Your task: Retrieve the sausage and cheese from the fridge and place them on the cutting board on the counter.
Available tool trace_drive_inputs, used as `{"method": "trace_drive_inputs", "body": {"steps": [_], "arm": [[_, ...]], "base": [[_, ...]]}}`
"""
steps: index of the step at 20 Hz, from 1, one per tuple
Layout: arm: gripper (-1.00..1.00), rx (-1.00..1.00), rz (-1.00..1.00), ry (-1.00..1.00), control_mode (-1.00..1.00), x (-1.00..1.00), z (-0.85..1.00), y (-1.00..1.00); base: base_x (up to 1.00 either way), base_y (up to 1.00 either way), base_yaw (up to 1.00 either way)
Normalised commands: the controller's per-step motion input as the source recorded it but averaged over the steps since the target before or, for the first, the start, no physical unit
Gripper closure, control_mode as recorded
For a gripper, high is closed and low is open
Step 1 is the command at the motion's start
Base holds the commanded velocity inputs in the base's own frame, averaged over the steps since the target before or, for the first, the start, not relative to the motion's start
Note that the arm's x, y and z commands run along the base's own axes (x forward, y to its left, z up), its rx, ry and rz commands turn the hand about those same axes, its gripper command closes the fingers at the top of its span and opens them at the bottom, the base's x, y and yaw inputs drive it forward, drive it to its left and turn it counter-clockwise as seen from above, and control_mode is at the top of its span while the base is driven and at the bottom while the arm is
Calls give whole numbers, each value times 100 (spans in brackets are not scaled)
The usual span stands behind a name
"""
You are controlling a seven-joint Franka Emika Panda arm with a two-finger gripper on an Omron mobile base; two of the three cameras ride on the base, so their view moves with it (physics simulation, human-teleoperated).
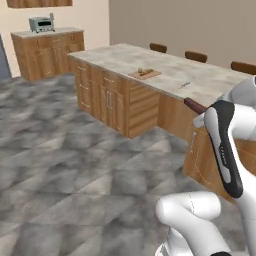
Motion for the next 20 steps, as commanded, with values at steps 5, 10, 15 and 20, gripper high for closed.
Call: {"method": "trace_drive_inputs", "body": {"steps": [5,10,15,20], "arm": [[100,0,0,0,100,0,0,0],[100,0,0,0,100,0,0,0],[100,0,0,0,100,0,0,0],[100,0,0,0,100,0,0,0]], "base": [[100,69,-33],[100,74,-34],[100,87,-34],[100,91,-32]]}}
